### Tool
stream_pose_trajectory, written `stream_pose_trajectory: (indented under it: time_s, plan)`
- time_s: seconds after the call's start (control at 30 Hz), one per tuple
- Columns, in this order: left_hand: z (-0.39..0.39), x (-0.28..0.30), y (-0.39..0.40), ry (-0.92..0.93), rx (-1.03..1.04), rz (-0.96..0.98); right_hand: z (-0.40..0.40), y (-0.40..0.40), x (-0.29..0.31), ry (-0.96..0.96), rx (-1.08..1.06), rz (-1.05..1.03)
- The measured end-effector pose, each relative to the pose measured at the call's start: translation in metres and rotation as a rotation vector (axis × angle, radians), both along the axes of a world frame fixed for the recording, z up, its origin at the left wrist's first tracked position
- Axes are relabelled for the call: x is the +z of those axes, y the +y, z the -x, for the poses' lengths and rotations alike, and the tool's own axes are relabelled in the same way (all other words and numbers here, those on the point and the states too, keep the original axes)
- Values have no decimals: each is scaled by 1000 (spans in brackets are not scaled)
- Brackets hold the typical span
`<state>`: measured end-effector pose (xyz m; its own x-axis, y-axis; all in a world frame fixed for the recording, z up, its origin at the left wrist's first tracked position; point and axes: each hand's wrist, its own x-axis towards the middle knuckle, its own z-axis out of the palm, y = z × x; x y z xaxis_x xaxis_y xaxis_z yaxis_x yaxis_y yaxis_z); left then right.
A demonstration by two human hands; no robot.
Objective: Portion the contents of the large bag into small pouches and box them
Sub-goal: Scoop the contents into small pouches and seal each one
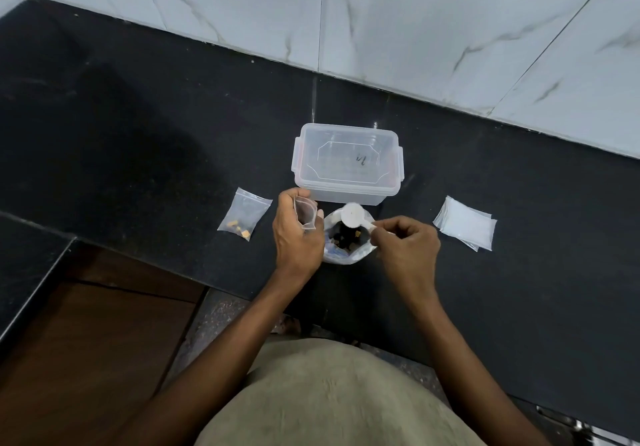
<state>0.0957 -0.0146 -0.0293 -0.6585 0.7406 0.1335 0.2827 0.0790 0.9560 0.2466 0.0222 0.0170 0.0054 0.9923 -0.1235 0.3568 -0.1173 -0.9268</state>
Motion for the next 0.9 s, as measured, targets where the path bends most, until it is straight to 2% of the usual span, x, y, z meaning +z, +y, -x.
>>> stream_pose_trajectory:
  time_s: [0.1,0.23,0.37,0.47,0.53,0.57,0.67,0.73,0.8,0.9]
  plan:
    - [3,0,-1,-39,-62,1,-2,-1,-14,-306,126,19]
    - [4,1,0,-70,-274,-10,6,-6,-26,-606,308,-54]
    - [7,5,1,-105,-436,45,12,-7,-14,-804,301,-130]
    - [9,10,3,-307,-549,13,8,-3,-6,-901,244,-136]
    - [9,15,4,-404,-550,7,4,1,-4,-845,190,-226]
    - [9,17,5,-429,-534,9,3,2,-2,-737,171,-269]
    - [6,22,6,-416,-455,-2,2,11,5,-143,234,-180]
    - [5,26,6,-402,-408,-35,2,16,11,96,319,-96]
    - [6,30,7,-407,-372,-54,5,17,13,140,361,-106]
    - [10,33,6,-417,-353,-79,7,17,12,163,309,-112]
